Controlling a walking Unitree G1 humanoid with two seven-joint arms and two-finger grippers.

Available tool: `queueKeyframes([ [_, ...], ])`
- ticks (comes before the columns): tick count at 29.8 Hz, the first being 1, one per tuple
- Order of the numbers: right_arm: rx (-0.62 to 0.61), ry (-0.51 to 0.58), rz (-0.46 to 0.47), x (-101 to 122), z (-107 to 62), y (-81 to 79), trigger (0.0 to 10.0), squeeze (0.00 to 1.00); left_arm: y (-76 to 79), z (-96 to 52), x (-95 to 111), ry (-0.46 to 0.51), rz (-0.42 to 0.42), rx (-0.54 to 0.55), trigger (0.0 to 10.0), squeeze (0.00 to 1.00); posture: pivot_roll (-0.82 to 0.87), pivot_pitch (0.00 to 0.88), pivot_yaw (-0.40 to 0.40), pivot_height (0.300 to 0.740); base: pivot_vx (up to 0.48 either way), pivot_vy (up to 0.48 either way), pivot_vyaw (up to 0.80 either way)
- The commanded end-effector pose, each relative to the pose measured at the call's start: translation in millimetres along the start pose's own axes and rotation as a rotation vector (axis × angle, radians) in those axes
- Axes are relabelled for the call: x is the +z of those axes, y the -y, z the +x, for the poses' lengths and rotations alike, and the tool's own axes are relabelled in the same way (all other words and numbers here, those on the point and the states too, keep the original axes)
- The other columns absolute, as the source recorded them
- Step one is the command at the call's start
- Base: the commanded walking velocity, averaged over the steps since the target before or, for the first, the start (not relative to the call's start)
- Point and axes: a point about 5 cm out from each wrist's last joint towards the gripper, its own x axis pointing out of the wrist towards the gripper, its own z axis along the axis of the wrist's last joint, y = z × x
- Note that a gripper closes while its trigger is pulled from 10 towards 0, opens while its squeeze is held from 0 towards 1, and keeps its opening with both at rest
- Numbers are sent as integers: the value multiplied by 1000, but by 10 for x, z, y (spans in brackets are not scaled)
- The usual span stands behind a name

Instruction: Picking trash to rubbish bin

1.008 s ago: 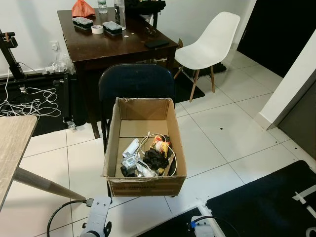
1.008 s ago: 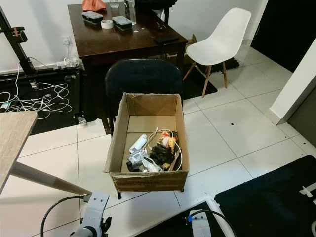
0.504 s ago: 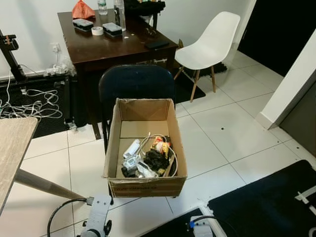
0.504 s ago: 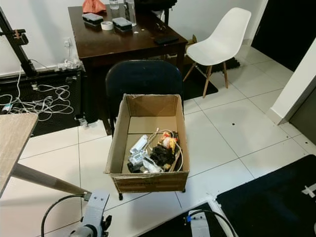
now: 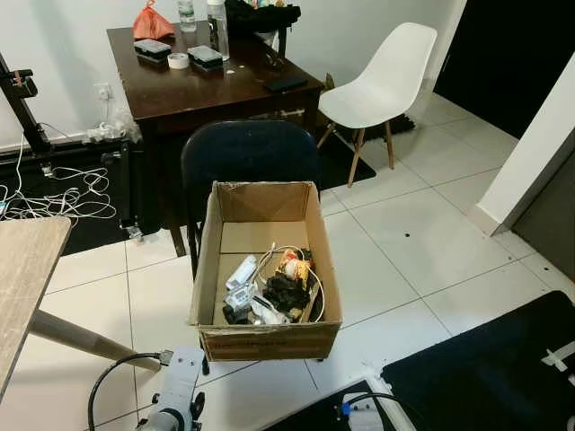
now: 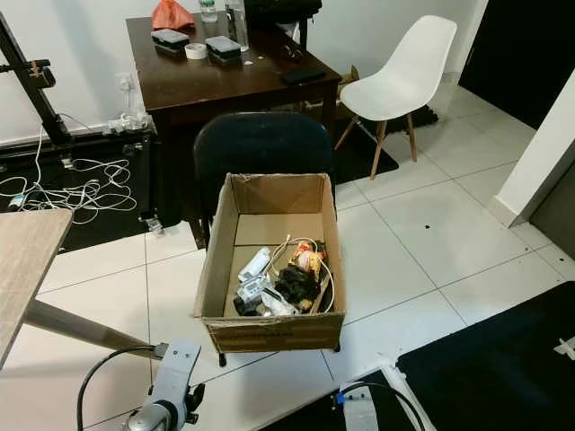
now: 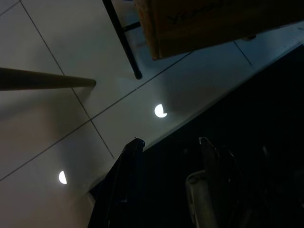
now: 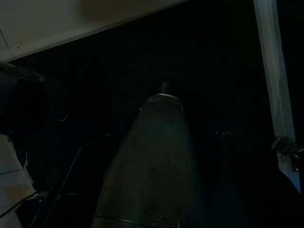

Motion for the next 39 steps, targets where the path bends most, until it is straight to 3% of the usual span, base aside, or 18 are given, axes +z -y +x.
queueKeyframes([
  [1,2,-24,2,-90,-6,-24,10000,0,-190,-21,-31,-31,-5,46,10000,0,155,55,17,740,0,0,0],
  [2,1,-23,3,-93,-7,-18,10000,0,-272,-24,-4,-29,-17,74,10000,0,155,55,17,740,0,0,0],
  [8,-10,-19,17,-114,-16,50,10000,0,-249,-14,17,-28,13,54,10000,0,162,42,41,740,0,0,0],
  [10,-21,-16,16,-127,-26,132,10000,0,-164,3,29,-31,28,24,10000,0,151,39,48,740,0,0,0],
  [12,-33,18,-7,34,-27,262,10000,0,-64,24,45,-35,46,-4,10000,0,121,51,47,740,0,0,0],
  [17,-39,58,-19,267,-32,368,10000,0,58,49,92,-22,38,-28,10000,0,119,47,43,740,0,0,0],
  [20,-58,51,-19,288,-48,465,10000,0,166,53,80,-25,71,-59,10000,0,109,36,53,740,0,0,0],
  [23,-84,38,2,259,-73,589,10000,0,263,15,-78,-76,124,-98,10000,0,80,48,53,740,0,0,0],
  [28,-59,28,-20,237,-77,594,10000,0,272,-37,-215,-91,121,-101,10000,0,113,53,17,740,0,0,0],
  [30,-53,26,-13,258,-71,573,10000,0,205,-62,-279,-106,91,-62,10000,0,147,41,-6,740,0,0,0],
  [33,-62,40,19,337,-62,547,10000,0,140,-73,-301,-109,42,-8,10000,0,119,59,40,740,0,0,0],
  [37,-85,71,64,453,-70,584,10000,0,243,-65,-292,-106,48,-50,10000,0,82,75,66,740,0,0,0],
  [39,-90,77,56,461,-76,610,10000,0,340,-54,-256,-86,91,-96,10000,0,82,75,66,740,0,0,0],
])
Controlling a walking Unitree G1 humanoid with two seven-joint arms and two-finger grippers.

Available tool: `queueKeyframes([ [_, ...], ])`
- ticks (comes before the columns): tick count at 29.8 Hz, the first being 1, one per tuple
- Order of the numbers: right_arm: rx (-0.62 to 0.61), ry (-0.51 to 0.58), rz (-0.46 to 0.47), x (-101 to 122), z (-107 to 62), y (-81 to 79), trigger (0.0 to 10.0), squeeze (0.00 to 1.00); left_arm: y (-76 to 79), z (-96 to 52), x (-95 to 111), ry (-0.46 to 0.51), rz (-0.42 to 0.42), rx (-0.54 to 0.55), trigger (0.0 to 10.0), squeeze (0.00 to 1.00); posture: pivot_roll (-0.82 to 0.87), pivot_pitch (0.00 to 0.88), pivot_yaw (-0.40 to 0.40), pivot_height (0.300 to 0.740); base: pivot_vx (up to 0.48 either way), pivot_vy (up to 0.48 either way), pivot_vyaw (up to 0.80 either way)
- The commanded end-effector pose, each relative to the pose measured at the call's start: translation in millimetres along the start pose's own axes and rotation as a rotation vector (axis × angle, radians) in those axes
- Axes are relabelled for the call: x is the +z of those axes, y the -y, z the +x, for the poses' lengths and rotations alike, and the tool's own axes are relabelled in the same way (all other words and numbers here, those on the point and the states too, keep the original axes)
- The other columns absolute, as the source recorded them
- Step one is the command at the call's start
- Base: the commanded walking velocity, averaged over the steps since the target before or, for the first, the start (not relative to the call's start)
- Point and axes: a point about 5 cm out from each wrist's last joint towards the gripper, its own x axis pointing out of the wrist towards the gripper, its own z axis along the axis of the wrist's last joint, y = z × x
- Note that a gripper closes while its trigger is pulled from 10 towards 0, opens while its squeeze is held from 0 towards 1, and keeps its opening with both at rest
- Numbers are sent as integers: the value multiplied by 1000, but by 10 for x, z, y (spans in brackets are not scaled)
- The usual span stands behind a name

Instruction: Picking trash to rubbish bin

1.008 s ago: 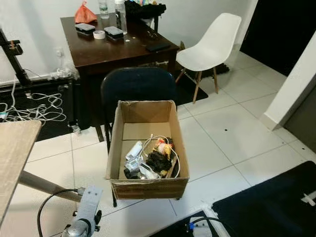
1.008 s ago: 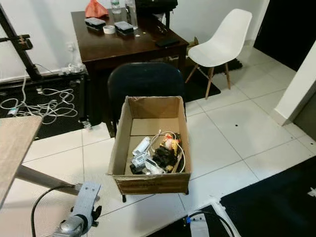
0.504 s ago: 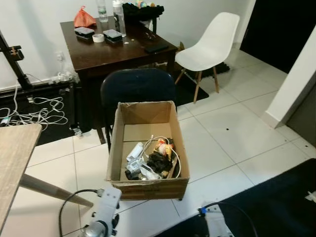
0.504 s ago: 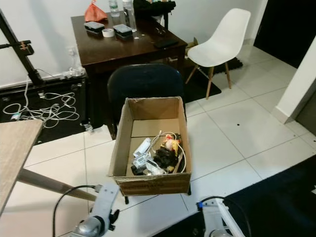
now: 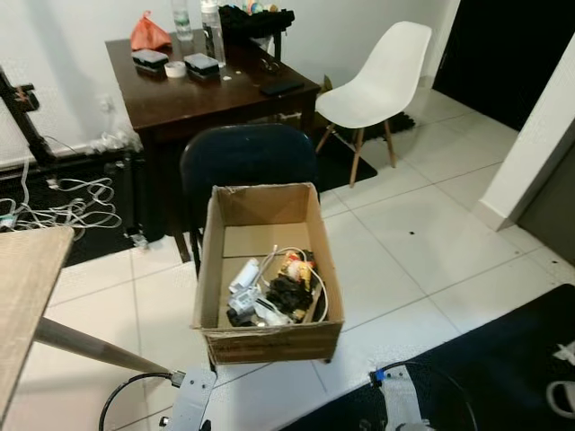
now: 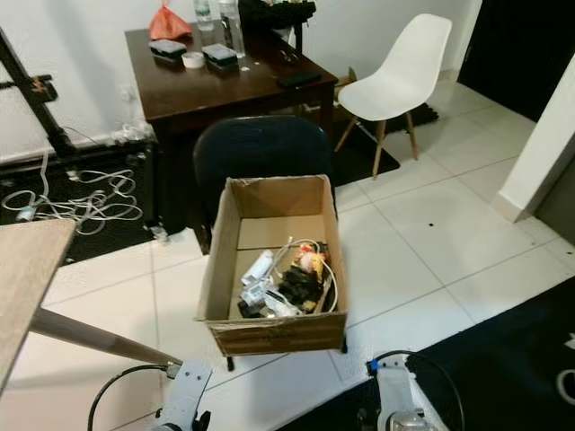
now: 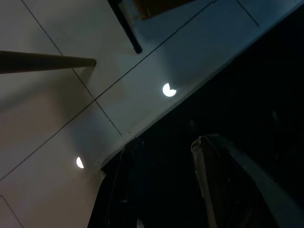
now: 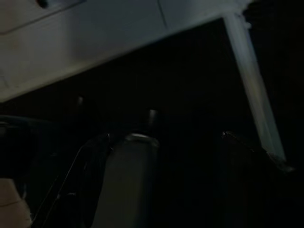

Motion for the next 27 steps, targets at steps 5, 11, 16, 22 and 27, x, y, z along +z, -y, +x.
queueKeyframes([
  [5,-42,-28,-1,-164,-39,169,10000,0,196,27,58,4,73,-80,10000,0,29,87,106,740,0,0,0],
  [11,-84,-40,62,-265,-92,375,10000,0,259,52,120,-5,68,-97,10000,0,14,93,66,740,0,0,0],
  [16,-75,-45,54,-247,-87,362,10000,0,197,57,131,-11,51,-72,10000,0,18,92,32,740,0,0,0],
  [22,-21,-5,44,-83,-31,151,10000,0,-84,56,179,-5,5,18,10000,0,45,100,15,740,0,0,0],
  [27,25,-31,21,-125,6,-121,10000,0,-419,12,192,4,-44,106,10000,0,77,105,21,740,0,0,0],
])
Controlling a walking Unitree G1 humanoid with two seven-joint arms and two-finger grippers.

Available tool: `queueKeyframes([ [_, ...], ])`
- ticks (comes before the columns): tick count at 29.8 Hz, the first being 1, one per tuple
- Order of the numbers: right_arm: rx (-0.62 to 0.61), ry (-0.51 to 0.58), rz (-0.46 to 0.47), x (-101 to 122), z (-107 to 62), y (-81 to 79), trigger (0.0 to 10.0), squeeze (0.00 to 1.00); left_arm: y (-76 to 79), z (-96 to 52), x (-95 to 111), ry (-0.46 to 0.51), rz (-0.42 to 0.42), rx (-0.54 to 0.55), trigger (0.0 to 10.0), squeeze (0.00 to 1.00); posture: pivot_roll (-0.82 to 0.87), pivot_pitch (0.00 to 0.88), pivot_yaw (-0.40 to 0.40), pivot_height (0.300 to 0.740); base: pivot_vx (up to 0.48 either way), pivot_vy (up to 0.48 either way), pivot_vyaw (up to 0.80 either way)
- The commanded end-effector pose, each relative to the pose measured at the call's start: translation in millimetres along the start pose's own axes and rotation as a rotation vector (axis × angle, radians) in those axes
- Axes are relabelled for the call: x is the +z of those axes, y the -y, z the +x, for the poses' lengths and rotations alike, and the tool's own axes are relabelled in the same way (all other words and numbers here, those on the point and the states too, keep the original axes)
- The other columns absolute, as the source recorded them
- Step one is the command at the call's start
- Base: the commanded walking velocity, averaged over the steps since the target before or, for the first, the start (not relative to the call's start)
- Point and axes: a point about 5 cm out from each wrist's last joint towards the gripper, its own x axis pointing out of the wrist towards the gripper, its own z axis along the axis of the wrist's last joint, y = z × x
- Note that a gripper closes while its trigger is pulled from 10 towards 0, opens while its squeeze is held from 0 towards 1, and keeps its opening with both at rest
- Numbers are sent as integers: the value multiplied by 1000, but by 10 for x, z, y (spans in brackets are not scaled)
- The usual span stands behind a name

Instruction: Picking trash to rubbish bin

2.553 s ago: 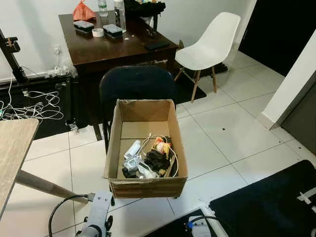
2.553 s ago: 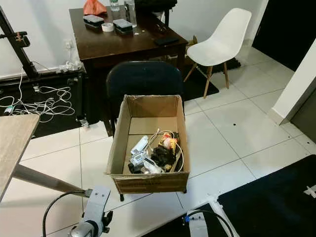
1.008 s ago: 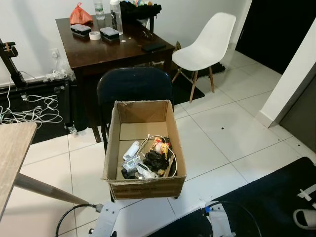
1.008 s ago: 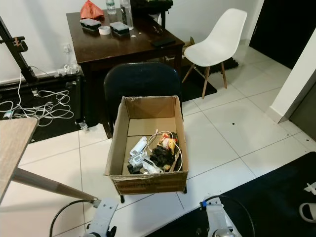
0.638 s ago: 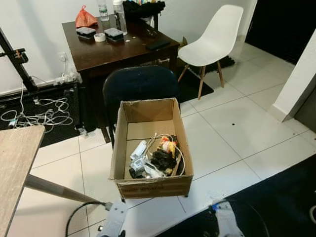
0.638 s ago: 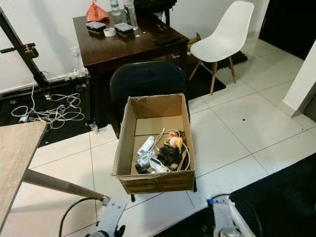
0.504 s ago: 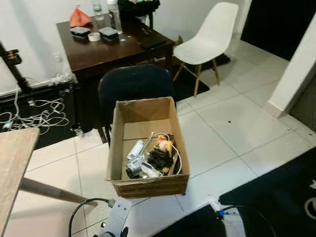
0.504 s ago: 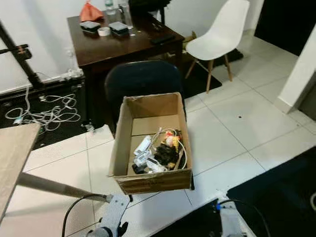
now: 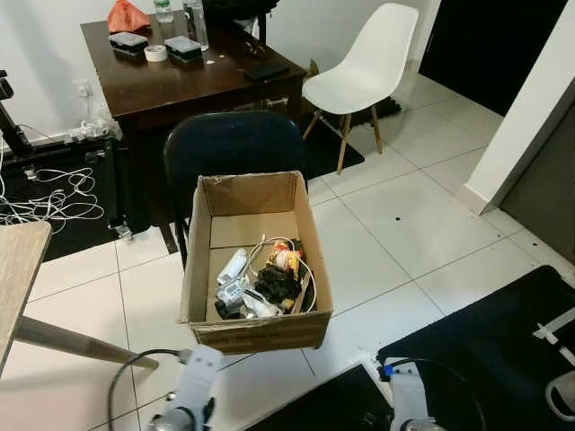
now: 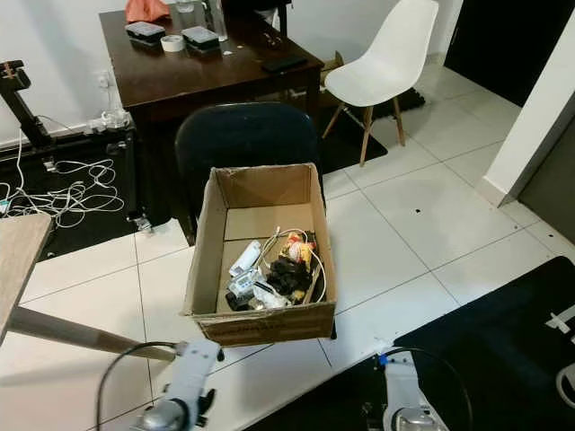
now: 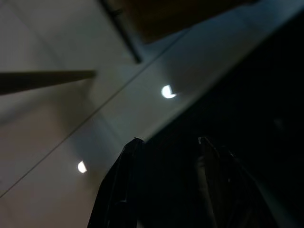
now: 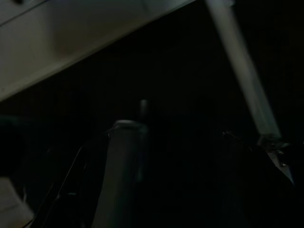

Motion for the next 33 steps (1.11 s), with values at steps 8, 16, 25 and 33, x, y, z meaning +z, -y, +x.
queueKeyframes([
  [8,1,-18,-20,-41,2,-26,10000,0,51,-9,-66,-19,-65,3,10000,0,81,133,3,740,0,0,0],
  [16,0,-45,-40,-152,-14,21,10000,0,183,-31,-171,-43,-13,-39,10000,0,31,129,-11,740,0,0,0],
  [25,10,-60,-71,-200,-15,0,10000,0,147,-35,-172,-33,-66,-7,10000,0,61,122,-24,740,0,0,0],
  [33,5,-33,-10,-177,-9,-32,10000,0,191,-20,-125,-24,-131,-7,10000,0,57,112,-3,740,0,0,0],
])
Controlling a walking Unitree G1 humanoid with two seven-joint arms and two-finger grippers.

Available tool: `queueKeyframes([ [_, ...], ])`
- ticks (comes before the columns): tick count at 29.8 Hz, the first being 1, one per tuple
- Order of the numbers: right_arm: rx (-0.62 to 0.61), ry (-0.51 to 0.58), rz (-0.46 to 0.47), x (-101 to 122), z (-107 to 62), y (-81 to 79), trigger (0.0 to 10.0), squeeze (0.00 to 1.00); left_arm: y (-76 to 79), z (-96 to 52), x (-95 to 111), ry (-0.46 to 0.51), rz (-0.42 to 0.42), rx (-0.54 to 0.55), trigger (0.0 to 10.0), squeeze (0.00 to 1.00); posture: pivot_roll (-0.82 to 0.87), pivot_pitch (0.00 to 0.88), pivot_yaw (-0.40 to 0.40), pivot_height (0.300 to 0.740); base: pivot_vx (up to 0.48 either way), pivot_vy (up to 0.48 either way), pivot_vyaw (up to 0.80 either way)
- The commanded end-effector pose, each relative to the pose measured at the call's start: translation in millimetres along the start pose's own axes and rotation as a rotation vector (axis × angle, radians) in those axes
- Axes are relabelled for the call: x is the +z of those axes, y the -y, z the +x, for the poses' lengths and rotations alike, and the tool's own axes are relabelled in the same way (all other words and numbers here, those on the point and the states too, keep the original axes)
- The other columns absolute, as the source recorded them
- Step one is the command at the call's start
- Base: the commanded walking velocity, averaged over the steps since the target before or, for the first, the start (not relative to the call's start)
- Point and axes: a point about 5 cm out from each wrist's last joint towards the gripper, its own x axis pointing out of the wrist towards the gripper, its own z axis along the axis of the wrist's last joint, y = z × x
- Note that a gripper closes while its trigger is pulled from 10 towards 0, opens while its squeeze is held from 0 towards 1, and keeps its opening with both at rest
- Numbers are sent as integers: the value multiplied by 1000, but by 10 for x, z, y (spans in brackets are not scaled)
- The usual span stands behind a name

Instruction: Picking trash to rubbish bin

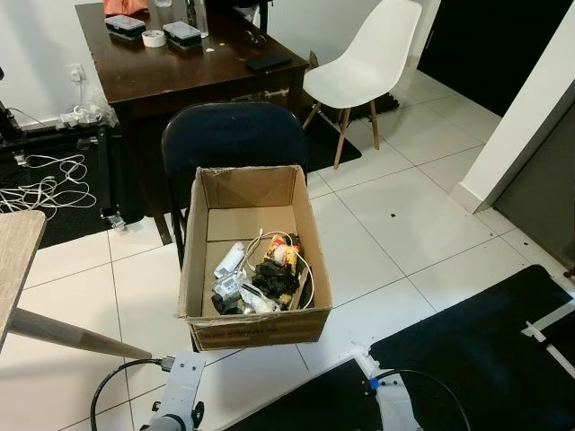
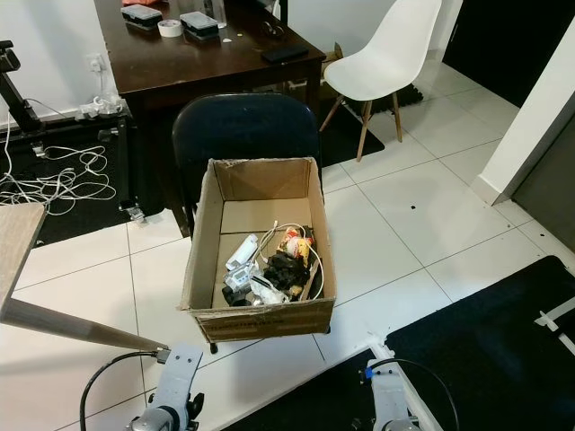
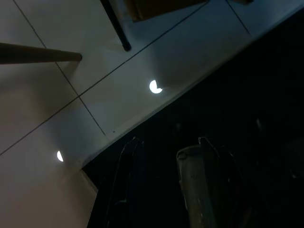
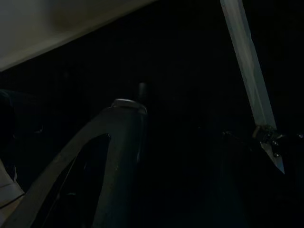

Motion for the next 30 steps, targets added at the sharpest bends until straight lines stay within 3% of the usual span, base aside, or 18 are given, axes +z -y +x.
queueKeyframes([
  [1,2,-4,25,-40,0,-18,10000,0,41,-2,-34,-17,-25,-7,10000,0,50,107,-1,740,0,0,0],
  [10,-1,22,-16,51,7,-31,10000,0,-9,29,111,17,-32,29,10000,0,74,111,-30,740,0,0,0],
  [15,-11,29,29,57,8,-28,10000,0,2,30,104,12,-54,34,10000,0,77,105,-26,740,0,0,0],
  [23,-5,35,16,60,10,-45,10000,0,85,27,66,1,-45,10,10000,0,81,101,-15,740,0,0,0],
  [30,-45,98,72,136,5,-10,10000,0,110,13,-4,-18,-24,-2,10000,0,83,77,-17,740,0,0,0],
])
